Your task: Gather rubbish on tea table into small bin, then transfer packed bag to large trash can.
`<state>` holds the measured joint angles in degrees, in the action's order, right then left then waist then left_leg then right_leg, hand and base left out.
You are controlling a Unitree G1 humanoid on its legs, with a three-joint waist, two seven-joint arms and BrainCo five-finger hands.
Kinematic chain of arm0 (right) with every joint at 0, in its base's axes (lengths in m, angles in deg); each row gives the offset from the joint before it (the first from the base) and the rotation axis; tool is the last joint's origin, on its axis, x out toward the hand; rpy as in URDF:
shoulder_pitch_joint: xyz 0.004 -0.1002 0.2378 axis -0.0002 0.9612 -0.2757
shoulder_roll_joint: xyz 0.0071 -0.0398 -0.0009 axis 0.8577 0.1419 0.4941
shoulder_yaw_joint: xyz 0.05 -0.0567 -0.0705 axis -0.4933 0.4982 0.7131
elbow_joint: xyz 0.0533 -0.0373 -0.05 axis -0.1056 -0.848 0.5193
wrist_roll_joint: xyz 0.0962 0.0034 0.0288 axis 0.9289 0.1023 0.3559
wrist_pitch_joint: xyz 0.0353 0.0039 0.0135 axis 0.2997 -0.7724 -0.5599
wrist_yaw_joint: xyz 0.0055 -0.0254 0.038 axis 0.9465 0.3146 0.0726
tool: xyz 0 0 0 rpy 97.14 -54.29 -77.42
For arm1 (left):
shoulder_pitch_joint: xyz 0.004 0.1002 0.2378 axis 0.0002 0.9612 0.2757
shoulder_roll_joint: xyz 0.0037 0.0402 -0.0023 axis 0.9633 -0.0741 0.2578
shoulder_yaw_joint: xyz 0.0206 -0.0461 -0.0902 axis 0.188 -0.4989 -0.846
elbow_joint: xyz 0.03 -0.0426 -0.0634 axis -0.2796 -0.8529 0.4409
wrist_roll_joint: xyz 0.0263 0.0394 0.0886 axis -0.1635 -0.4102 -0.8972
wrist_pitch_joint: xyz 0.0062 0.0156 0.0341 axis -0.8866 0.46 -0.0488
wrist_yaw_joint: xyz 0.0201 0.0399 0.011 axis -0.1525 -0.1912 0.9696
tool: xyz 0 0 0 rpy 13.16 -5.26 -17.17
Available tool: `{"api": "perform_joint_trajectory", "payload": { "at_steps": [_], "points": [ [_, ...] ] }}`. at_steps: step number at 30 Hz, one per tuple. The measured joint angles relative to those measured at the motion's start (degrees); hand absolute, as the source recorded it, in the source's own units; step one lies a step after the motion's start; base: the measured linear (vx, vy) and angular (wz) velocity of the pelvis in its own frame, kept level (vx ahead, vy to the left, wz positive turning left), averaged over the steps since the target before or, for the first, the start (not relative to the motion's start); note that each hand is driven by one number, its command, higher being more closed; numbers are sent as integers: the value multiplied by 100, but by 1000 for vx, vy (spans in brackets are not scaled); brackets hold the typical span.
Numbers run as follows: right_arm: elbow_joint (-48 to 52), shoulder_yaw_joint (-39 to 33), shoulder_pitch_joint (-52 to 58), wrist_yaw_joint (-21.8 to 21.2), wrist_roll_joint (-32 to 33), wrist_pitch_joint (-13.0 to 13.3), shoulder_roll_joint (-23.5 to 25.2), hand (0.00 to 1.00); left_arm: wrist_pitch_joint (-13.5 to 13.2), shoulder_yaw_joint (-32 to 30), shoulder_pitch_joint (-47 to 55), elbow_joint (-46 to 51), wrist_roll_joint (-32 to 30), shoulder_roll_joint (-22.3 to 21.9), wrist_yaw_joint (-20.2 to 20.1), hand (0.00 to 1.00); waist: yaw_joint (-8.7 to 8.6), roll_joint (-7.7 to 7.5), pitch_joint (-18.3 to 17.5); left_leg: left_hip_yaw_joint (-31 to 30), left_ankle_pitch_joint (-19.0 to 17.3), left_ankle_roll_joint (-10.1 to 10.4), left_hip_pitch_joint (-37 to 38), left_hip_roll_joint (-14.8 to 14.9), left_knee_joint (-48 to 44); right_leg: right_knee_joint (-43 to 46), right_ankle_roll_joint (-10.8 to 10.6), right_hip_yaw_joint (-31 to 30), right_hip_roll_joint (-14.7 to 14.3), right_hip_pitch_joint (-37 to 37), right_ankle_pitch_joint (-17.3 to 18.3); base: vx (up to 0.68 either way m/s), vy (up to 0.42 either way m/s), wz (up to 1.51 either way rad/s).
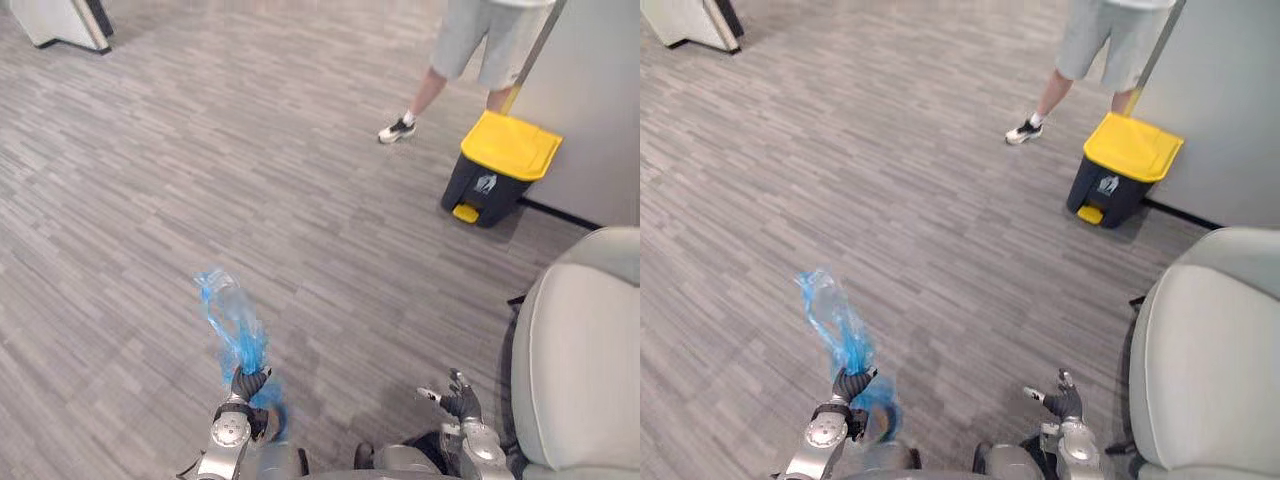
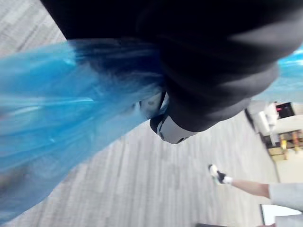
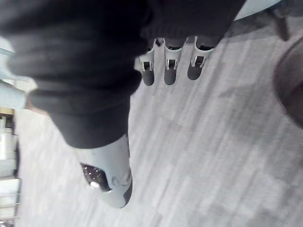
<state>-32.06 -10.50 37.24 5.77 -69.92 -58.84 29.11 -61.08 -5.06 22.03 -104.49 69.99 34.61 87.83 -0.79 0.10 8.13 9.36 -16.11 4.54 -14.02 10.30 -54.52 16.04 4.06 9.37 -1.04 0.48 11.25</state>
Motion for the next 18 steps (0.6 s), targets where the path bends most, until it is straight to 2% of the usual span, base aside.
{"api": "perform_joint_trajectory", "payload": {
  "at_steps": [1,2,4,5,6,7,8,9,10,12,13,15,16,17,18],
  "points": [
    [43,-2,-39,4,34,4,-2,0,1,0,0,69,0,-14,-15,100,56,-30,2,70,-53,-90,-155,82,14,-71,0,-140,7,-102,0,343,33,-86],
    [176,0,-44,5,78,6,19,0,-5,0,-7,225,-1,-44,-60,100,187,-61,16,82,-60,-102,-444,159,377,-154,-5,-337,36,-171,5,257,78,-73],
    [185,-7,-132,12,96,1,55,0,-6,-5,-22,272,-30,-41,-64,100,194,-53,29,-16,-59,-104,-706,132,864,-265,-97,-507,119,-283,92,251,181,-49],
    [183,-21,-135,26,100,0,53,0,-5,-10,-27,271,-40,-53,-64,100,187,-121,73,-169,-31,-87,-854,11,1350,-285,-248,-651,227,-353,226,312,293,-48],
    [158,-60,-128,29,100,-4,55,0,-4,-13,-26,249,-39,-91,-64,100,183,-44,54,-398,103,77,-857,-88,2142,-281,-369,-755,290,-427,333,260,277,-48],
    [147,-58,-111,32,99,-3,18,0,-4,-13,-21,232,-39,-118,-63,100,187,13,32,-521,263,135,-769,-130,2613,-257,-478,-833,279,-417,422,252,337,-66],
    [70,-50,-107,33,98,-13,-53,0,-5,-28,-26,137,-37,-177,-61,100,207,156,9,-624,1023,90,-651,-53,2954,-132,-659,-1042,228,-439,624,208,307,-71],
    [-71,-25,-143,22,95,-35,39,0,12,-22,-20,50,-37,-167,-63,100,232,24,-43,-471,934,-11,-607,-165,2856,-83,-763,-1195,356,-430,705,343,417,-73],
    [-70,-24,-86,18,90,-44,141,0,48,-56,-36,0,-37,-125,-61,100,184,-180,-146,-267,766,-96,-569,-326,2845,-46,-787,-1315,582,-393,719,305,318,-48],
    [-61,-27,-61,15,78,-56,171,0,62,-37,-32,7,-36,-122,-62,100,251,-277,-200,98,548,-187,-410,-408,2835,355,-808,-1561,782,-170,705,313,310,-68],
    [-61,-27,-53,10,62,-60,172,0,69,-3,2,9,-36,-125,-64,100,293,-289,-200,312,417,-226,-248,-434,2848,694,-856,-1663,873,-28,678,327,298,-113],
    [-47,-5,-89,7,-33,-66,176,0,80,100,96,41,-33,-127,-63,100,325,-253,-184,681,189,-331,110,-432,2866,1818,-1201,-1740,971,469,482,265,202,-98],
    [-45,26,-90,5,-100,-82,188,0,85,215,150,113,-25,-84,-65,100,315,-257,-181,891,55,-416,349,-435,2896,2737,-1511,-1726,1030,909,258,267,125,-72],
    [-45,97,-73,5,-129,-105,187,0,87,280,144,135,-21,-52,-64,100,285,-254,-178,971,-72,-423,564,-431,2917,3369,-1448,-1575,1025,1231,308,279,94,-56],
    [-46,129,-67,5,-140,-114,189,0,88,303,130,135,-21,-40,-61,100,240,-255,-176,1000,-135,-444,676,-423,2951,3581,-1345,-1421,1038,1371,366,242,30,-24]
  ]
}}
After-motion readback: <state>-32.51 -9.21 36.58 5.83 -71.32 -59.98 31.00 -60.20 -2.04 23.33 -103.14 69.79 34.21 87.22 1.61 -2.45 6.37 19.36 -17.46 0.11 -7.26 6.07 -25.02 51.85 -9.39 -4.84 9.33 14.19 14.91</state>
